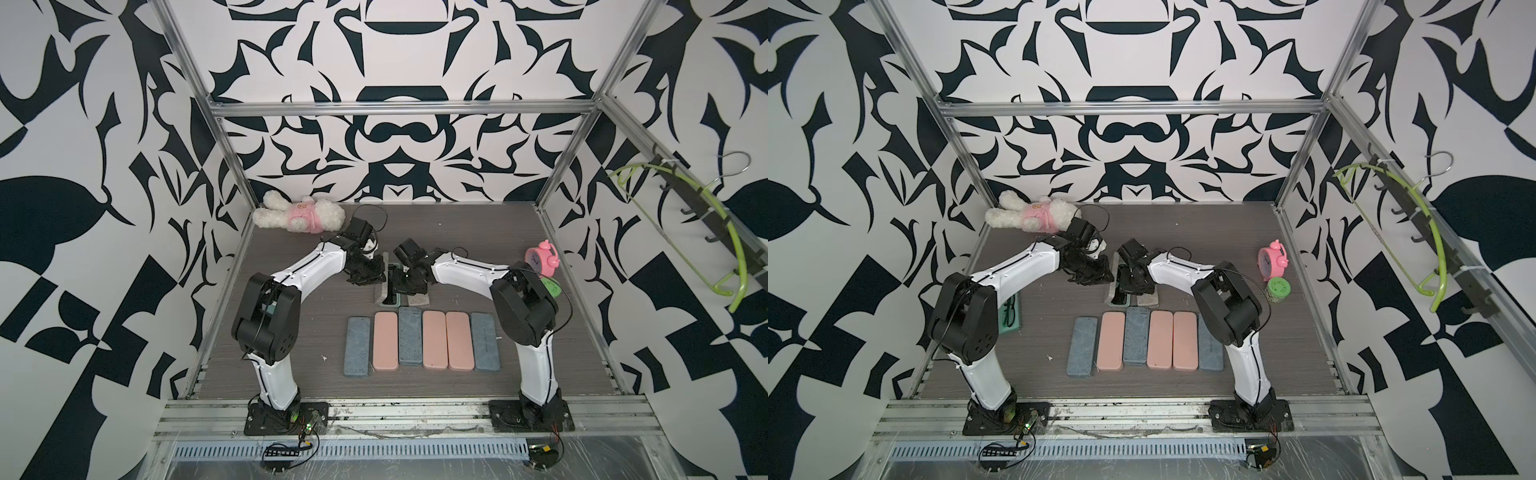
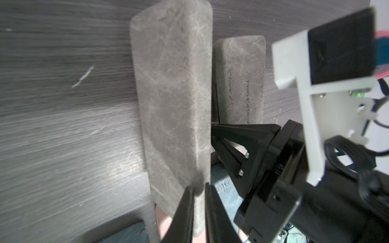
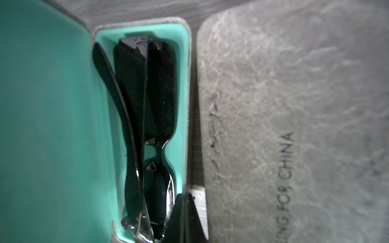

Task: Close the glasses case
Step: Close the glasses case at the center of the board.

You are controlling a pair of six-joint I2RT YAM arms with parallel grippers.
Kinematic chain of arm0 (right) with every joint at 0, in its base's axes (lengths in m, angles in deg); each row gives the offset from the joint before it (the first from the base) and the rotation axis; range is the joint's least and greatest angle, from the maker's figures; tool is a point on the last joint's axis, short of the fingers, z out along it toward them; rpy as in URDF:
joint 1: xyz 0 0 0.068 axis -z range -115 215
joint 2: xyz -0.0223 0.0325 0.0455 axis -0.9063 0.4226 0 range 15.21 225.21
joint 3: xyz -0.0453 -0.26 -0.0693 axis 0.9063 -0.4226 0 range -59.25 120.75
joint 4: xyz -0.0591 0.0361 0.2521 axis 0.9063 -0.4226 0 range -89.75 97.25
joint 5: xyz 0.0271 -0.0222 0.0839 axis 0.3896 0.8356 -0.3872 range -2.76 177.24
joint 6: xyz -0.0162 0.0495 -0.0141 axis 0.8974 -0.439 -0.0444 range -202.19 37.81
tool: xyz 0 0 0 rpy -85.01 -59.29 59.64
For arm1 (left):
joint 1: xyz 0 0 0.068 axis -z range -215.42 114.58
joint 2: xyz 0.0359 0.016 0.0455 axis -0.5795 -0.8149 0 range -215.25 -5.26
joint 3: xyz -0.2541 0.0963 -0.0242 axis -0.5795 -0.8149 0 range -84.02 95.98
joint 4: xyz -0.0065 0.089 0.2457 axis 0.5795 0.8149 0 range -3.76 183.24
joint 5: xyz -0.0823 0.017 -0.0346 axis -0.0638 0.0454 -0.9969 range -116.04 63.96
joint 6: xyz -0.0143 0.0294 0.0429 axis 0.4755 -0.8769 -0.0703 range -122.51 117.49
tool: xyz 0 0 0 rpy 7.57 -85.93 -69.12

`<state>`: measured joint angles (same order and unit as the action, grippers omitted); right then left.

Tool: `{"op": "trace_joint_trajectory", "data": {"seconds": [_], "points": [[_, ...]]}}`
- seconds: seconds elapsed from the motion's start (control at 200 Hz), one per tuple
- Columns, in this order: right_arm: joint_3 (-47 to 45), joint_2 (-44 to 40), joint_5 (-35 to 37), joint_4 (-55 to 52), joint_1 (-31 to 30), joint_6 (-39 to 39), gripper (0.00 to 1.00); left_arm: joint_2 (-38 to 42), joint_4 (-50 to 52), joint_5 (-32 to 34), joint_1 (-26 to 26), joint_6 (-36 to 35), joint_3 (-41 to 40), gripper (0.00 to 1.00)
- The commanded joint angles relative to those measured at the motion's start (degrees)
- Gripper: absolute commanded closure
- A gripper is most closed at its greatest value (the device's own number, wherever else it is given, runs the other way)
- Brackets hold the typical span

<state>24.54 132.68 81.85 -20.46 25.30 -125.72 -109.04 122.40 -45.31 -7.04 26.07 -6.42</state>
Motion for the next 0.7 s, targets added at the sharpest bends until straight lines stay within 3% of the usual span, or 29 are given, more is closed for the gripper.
{"op": "trace_joint_trajectory", "data": {"seconds": [0.0, 0.35, 0.695], "points": [[-0.9, -1.1, 0.0, 0.9, 0.2, 0.5, 0.98, -2.7, -0.9, -0.7, 2.0, 0.2, -1.9, 0.86], [-1.6, -3.5, -0.5, 1.1, 0.8, 0.7, 0.98, -4.4, -4.7, -2.1, 3.0, 2.7, -4.8, 0.85], [-2.8, -9.3, -1.3, -0.9, 2.2, 1.2, 0.9, -5.7, -5.3, -2.9, 3.4, 3.5, -3.8, 0.85]]}}
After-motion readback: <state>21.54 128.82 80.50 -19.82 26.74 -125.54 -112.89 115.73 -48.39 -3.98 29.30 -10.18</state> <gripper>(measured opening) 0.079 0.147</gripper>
